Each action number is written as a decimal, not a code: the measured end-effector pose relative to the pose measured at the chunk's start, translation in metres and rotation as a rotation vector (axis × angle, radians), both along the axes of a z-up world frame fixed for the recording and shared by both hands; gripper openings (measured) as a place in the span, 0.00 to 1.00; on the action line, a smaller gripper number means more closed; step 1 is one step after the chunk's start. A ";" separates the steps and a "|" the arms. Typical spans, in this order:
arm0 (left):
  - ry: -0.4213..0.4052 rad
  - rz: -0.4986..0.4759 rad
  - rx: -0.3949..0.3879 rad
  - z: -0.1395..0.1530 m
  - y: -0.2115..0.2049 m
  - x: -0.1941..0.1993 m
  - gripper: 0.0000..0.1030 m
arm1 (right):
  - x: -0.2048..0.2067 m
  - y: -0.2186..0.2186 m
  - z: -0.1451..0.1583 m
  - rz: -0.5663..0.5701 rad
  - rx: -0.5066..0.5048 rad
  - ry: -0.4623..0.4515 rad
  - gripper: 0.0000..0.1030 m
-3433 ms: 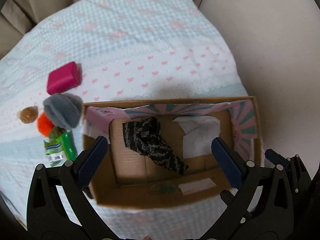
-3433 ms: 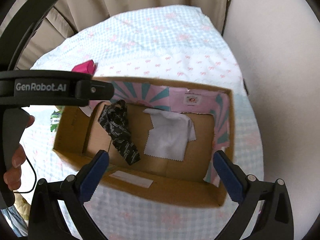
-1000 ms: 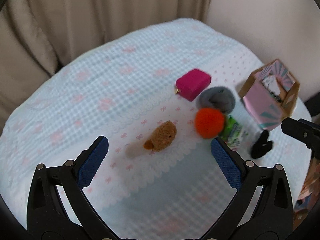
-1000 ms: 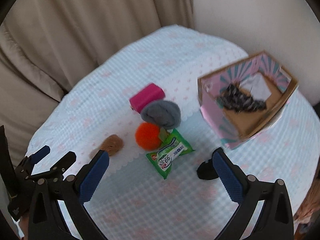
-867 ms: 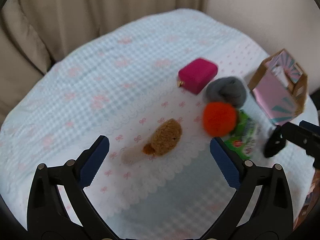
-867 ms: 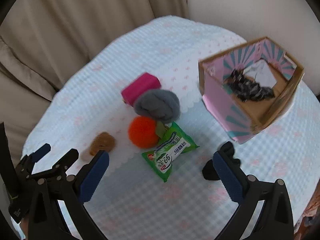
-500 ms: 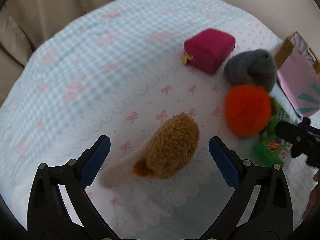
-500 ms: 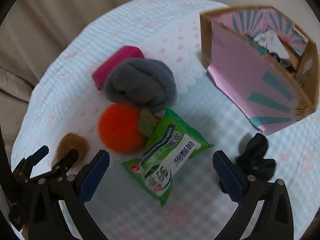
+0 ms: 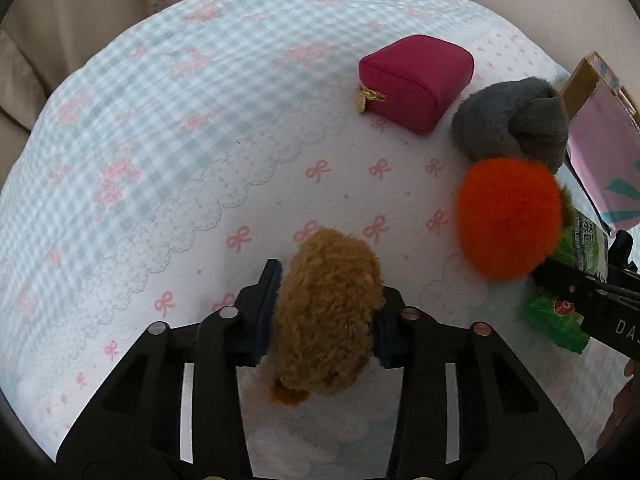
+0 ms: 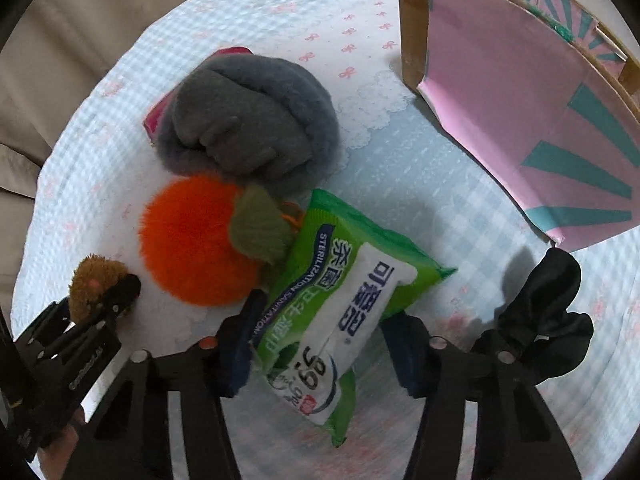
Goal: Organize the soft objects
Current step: 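Grasp the brown plush toy with left tool while right tool grasps the green wipes pack, then carry the plush toy and wipes pack over the box with both tools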
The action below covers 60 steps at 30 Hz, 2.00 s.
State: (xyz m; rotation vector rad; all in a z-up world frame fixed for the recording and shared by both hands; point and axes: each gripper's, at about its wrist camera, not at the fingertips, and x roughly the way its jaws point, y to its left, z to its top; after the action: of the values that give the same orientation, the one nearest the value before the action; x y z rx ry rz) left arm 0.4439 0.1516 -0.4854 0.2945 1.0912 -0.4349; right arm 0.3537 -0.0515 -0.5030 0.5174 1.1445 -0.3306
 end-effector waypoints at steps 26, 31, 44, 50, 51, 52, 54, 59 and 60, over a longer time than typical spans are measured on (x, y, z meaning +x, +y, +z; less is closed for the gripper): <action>-0.058 0.145 -0.161 0.200 0.001 -0.094 0.31 | -0.073 -0.003 0.168 0.125 0.007 -0.187 0.45; -0.081 0.151 -0.184 0.254 -0.009 -0.122 0.31 | -0.102 -0.010 0.228 0.217 -0.027 -0.249 0.45; -0.116 0.141 -0.221 0.329 -0.093 -0.167 0.31 | -0.136 -0.089 0.318 0.320 -0.192 -0.341 0.45; -0.093 0.187 -0.221 0.327 -0.150 -0.168 0.31 | -0.132 -0.145 0.320 0.368 -0.194 -0.335 0.45; -0.089 0.194 -0.221 0.326 -0.157 -0.167 0.31 | -0.130 -0.157 0.319 0.381 -0.190 -0.332 0.45; -0.083 0.207 -0.220 0.325 -0.172 -0.165 0.31 | -0.126 -0.169 0.316 0.396 -0.184 -0.329 0.45; -0.074 0.228 -0.219 0.322 -0.193 -0.158 0.31 | -0.121 -0.188 0.312 0.419 -0.189 -0.318 0.45; -0.046 0.279 -0.212 0.305 -0.249 -0.132 0.31 | -0.093 -0.241 0.290 0.488 -0.185 -0.275 0.45; -0.040 0.287 -0.211 0.301 -0.258 -0.127 0.31 | -0.084 -0.253 0.283 0.505 -0.185 -0.262 0.45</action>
State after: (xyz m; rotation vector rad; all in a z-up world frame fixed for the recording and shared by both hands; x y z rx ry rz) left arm 0.3173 -0.1062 -0.1847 -0.0406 1.0206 -0.2830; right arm 0.2692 -0.3040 -0.2196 0.0928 0.9390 0.0697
